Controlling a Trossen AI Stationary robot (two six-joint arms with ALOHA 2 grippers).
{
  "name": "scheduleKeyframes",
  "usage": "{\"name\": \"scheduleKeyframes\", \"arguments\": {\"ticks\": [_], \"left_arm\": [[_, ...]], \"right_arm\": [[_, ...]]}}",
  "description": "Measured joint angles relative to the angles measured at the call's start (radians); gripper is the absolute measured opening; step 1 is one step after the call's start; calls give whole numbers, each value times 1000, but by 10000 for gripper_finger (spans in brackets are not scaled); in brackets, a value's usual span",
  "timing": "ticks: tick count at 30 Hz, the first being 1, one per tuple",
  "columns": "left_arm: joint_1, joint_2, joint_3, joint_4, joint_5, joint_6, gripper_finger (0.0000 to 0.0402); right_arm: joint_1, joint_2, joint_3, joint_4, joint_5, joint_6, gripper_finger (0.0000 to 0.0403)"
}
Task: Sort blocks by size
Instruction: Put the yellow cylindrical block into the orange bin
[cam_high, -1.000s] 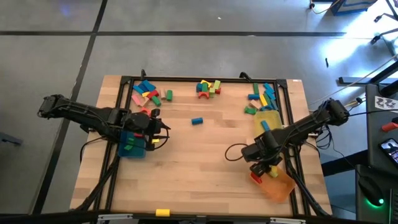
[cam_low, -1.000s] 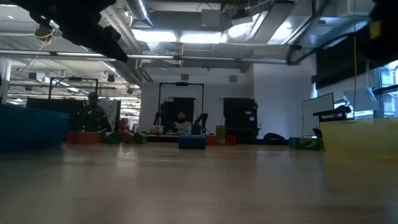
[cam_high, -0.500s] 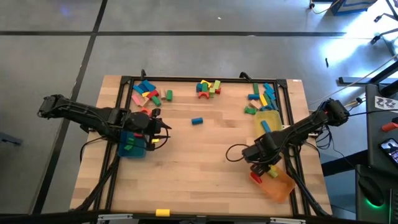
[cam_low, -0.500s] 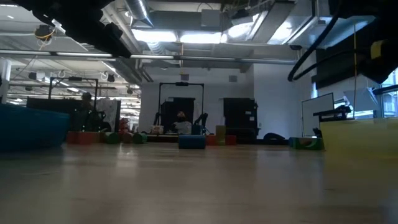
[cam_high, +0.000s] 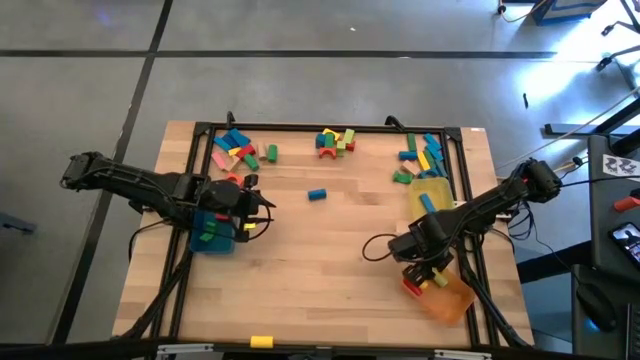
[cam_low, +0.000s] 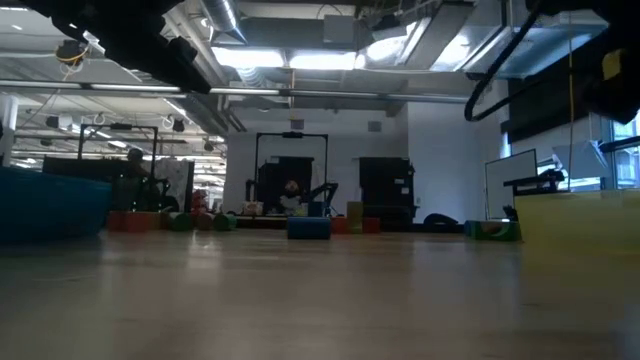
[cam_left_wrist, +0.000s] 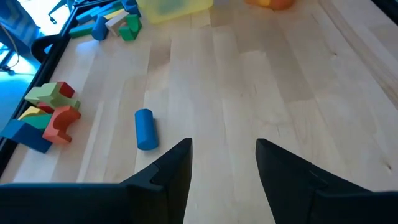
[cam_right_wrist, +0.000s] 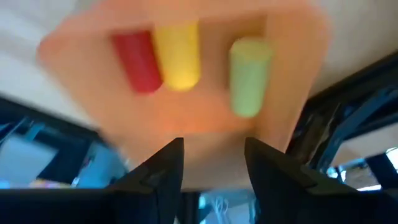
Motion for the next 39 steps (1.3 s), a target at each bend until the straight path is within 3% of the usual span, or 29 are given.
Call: {"name": "scheduleKeyframes", "arguments": {"ticks": [7, 11, 16, 25, 28, 34, 39], "left_arm": [[0, 0, 0, -10, 0, -1, 162], [0, 0, 0, -10, 0, -1, 162], [0, 0, 0, -14, 0, -3, 162], [0, 0, 0, -24, 0, 0, 162], [-1, 0, 0, -24, 0, -6, 162], [-2, 0, 0, -31, 31, -88, 162], [-31, 8, 0, -68, 81, -205, 162]], "right_arm": [[-20, 0, 121, -71, -8, 23, 174], [-72, -1, 202, -47, 66, 12, 174], [-136, -1, 268, 114, 335, -169, 175], [-180, 45, 271, 491, 917, -766, 175], [-179, 92, 271, 587, 1033, -927, 175], [-200, 235, 270, 841, 1082, -1185, 175], [-239, 361, 270, 1023, 965, -1288, 175]]}}
